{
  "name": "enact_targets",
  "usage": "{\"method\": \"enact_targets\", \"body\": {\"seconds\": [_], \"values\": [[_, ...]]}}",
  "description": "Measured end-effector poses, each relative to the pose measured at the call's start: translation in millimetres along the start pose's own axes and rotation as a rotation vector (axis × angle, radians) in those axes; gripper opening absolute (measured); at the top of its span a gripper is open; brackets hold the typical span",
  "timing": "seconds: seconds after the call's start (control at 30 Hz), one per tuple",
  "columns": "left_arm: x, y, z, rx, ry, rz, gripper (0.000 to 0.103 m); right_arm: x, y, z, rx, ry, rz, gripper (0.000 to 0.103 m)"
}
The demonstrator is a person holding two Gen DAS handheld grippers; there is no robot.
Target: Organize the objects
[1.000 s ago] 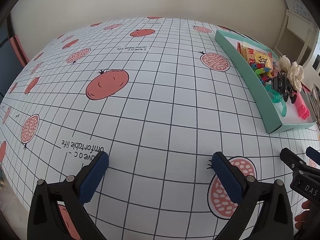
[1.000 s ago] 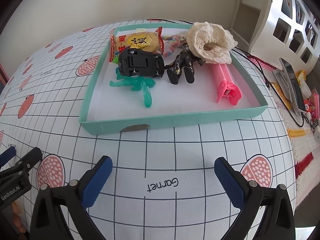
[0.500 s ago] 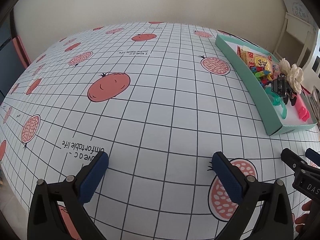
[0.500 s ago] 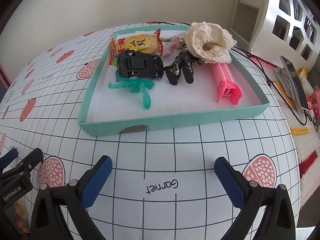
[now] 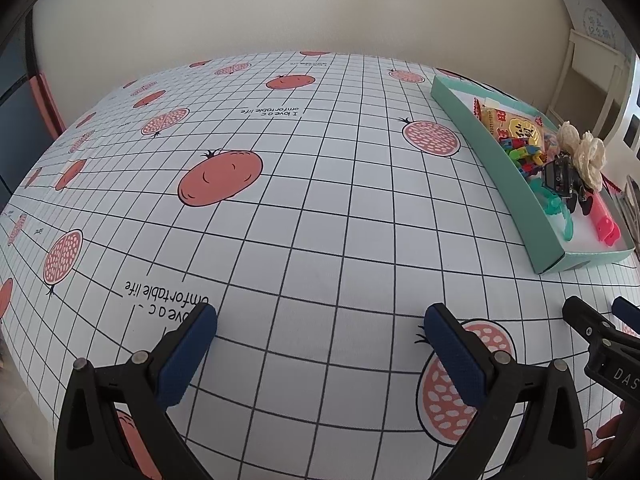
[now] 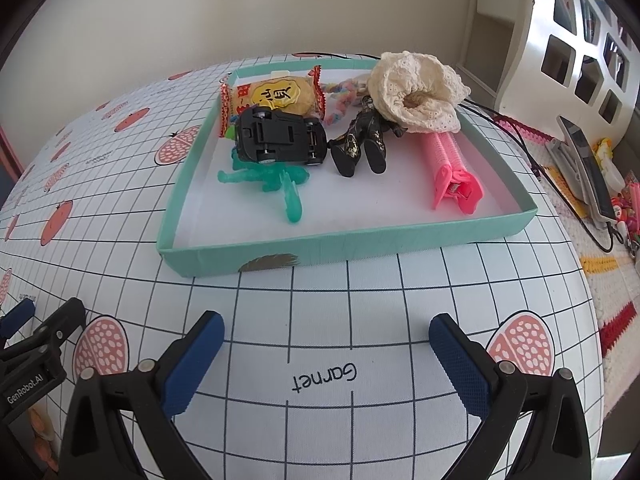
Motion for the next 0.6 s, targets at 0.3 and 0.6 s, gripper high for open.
{"method": "enact_targets", "body": {"seconds": [0.3,0.6], "values": [[0.2,-0.2,-0.5,0.001,-0.002,0.000,0.103,-0.4,0.4,0.4,0.001,-0.003,0.000,0.103],[0.3,-0.2,-0.7,0.001,-0.005,0.000,0.103,-0.4,-0.1,0.5,0.000,-0.003,0.000,0.103]]}}
Point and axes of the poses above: each gripper's, at about its wrist camera, not at the fingertips, and z roughly the way its jaws point, y to its left, x to its underside, the point moved 8 cm from there along z, roughly the way its jaws point, and after that the axes turned 15 degrees about -y, right-handed, at the moved point
